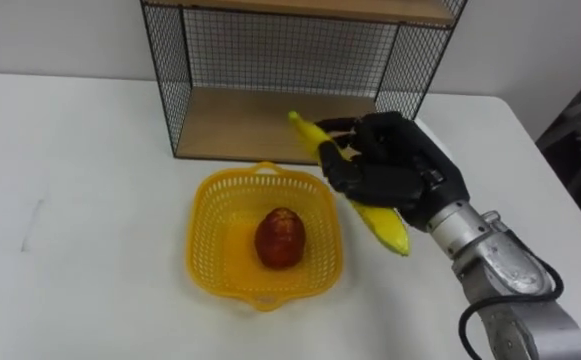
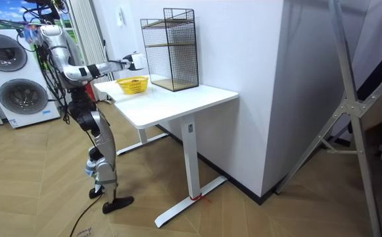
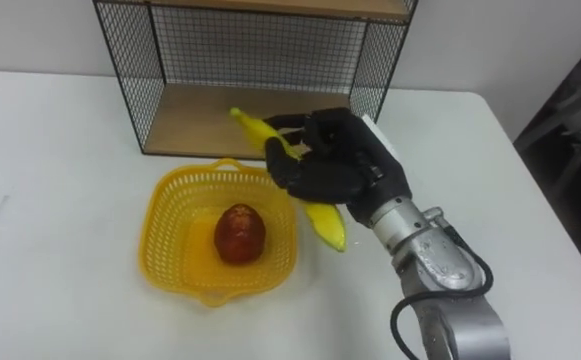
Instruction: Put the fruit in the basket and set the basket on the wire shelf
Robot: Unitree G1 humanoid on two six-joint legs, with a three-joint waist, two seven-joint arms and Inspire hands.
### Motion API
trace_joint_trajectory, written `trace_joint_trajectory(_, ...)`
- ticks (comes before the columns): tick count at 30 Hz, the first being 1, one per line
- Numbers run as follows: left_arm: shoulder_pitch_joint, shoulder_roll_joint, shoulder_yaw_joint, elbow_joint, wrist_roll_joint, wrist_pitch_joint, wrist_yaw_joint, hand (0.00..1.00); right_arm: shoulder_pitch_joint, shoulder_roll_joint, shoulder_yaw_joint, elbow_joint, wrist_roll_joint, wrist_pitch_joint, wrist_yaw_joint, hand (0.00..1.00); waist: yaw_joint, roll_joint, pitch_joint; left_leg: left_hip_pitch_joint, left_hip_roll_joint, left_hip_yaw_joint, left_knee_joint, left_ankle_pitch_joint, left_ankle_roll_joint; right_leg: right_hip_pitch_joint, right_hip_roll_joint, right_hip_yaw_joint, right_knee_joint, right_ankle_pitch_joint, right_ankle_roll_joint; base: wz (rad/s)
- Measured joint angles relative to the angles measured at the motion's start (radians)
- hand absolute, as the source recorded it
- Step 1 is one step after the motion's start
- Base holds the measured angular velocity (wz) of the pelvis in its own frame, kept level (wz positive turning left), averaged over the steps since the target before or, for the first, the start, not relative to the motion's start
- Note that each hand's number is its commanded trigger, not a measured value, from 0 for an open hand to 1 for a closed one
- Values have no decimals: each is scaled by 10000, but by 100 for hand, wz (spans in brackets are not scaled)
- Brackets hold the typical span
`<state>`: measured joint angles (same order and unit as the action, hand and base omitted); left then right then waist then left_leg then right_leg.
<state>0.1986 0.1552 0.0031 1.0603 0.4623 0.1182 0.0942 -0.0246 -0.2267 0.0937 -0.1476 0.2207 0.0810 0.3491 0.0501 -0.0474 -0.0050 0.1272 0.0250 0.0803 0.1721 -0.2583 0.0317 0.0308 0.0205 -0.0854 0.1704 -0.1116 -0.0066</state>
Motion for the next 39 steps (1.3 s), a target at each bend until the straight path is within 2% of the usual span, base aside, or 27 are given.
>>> trace_joint_trajectory(2, -150, 90, -115, -19, 1, -53, -4, 0, -146, -80, 27, -2, -500, 2, 68, 100, 79, -73, 46, -13, 4, -3, -1, 0, 0, -5, 0, -17, -8, 0, 0, 0)
trace_joint_trajectory(6, -241, 220, -284, -23, -6, -145, -3, 0, -410, -102, 106, -10, -1560, 6, 124, 100, 164, -165, 28, -107, 3, 10, -15, 1, 0, -91, -2, -52, -8, 0, 0, 0)
trace_joint_trajectory(10, -263, 370, -584, -18, -11, -149, 15, 0, -462, -101, 469, -9, -1806, 6, 114, 100, 174, -218, 41, -131, 10, -1, 51, 9, 1, -106, -5, -65, -25, -1, 1, 0)
trace_joint_trajectory(12, -278, 404, -685, -19, -13, -163, 17, 0, -481, -106, 596, -2, -1875, 6, 108, 30, 223, -220, 69, -131, 49, -6, 56, 9, 2, -106, -12, -45, -26, -1, 1, 0)
trace_joint_trajectory(13, -291, 421, -744, -20, -10, -164, 17, 0, -530, -112, 688, 33, -1886, 6, 118, 0, 257, -223, 86, -129, 62, -4, 57, 9, 2, -107, -16, -40, -29, -1, 1, 0)
trace_joint_trajectory(19, -391, 420, -852, -33, -2, -174, 16, 0, -553, -116, 966, 205, -2056, 6, 246, 0, 433, -190, 115, -124, 64, -2, 58, 9, 2, -105, -22, -78, -30, -1, 2, 0)
trace_joint_trajectory(24, -380, 424, -1056, -31, -7, -171, 16, 0, -559, -128, 1295, 446, -2245, 5, 482, 0, 433, -127, 159, -148, 72, -18, 17, 7, -1, -100, -18, -117, -21, 0, 0, 0)
trace_joint_trajectory(28, -388, 365, -1070, -32, -10, -155, 16, 0, -561, -130, 1594, 844, -2281, 9, 544, 0, 429, -118, 163, -161, 20, -19, -26, 8, -2, -125, -2, -116, -23, 0, 0, 0)
trace_joint_trajectory(39, -400, 300, -1055, -9, -26, -130, 46, 0, -576, -88, 1593, 1133, -2229, -188, 464, 0, 417, -40, 123, -163, 11, -30, 76, 9, 1, -96, -26, -171, -41, -1, 1, 0)
